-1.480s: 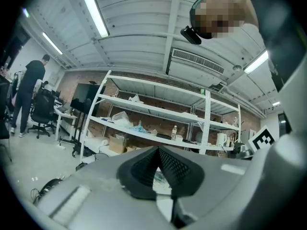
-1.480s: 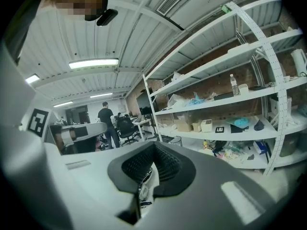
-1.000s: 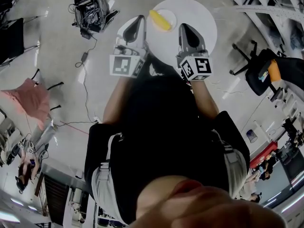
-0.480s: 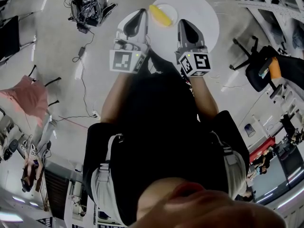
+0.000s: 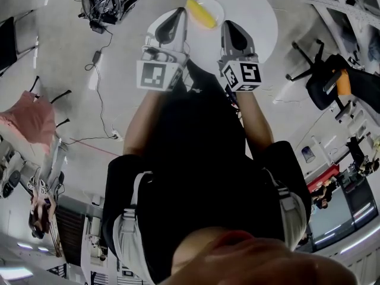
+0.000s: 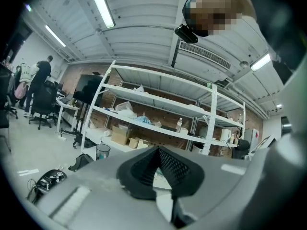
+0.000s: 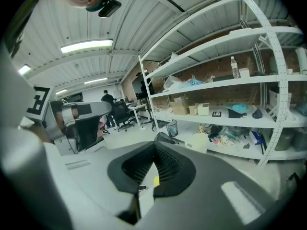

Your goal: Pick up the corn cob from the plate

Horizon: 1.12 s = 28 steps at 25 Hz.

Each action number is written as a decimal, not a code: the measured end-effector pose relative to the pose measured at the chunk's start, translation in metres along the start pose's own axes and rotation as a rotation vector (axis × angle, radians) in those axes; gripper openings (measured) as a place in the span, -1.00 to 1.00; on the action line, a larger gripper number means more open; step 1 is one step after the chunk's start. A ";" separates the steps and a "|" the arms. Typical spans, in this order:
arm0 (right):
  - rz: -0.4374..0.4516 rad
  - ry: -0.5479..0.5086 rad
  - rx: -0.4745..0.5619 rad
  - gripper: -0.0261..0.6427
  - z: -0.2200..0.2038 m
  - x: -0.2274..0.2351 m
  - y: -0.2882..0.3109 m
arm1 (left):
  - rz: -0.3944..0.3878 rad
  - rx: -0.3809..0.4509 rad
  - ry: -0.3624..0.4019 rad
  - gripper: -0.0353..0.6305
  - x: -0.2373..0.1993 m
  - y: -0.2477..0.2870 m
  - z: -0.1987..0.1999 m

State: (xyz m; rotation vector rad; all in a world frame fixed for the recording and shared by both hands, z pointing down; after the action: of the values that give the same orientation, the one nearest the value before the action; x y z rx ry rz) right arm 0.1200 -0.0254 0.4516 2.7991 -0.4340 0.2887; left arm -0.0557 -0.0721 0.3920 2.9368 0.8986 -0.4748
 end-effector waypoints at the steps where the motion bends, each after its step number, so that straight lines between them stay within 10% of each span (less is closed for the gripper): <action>1: 0.000 -0.003 -0.007 -0.90 -0.004 0.001 0.003 | -0.001 -0.005 -0.002 -0.88 -0.002 0.001 -0.003; 28: 0.063 -0.101 -0.308 -0.62 -0.115 0.028 0.060 | -0.004 -0.087 -0.071 -0.88 -0.034 0.034 -0.065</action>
State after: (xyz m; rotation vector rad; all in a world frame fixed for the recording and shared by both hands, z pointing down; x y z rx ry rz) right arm 0.1099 -0.0510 0.5816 2.5089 -0.5413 0.0849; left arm -0.0449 -0.1111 0.4624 2.8213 0.8933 -0.5227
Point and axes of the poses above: the fingertips, and each gripper's own axes: y forward along the fingers, x to its right, z out of its top, the point moved 6 cm from there along -y, backward along the fingers, and after that the axes turned 8 degrees about x, right-handed, at the moved point
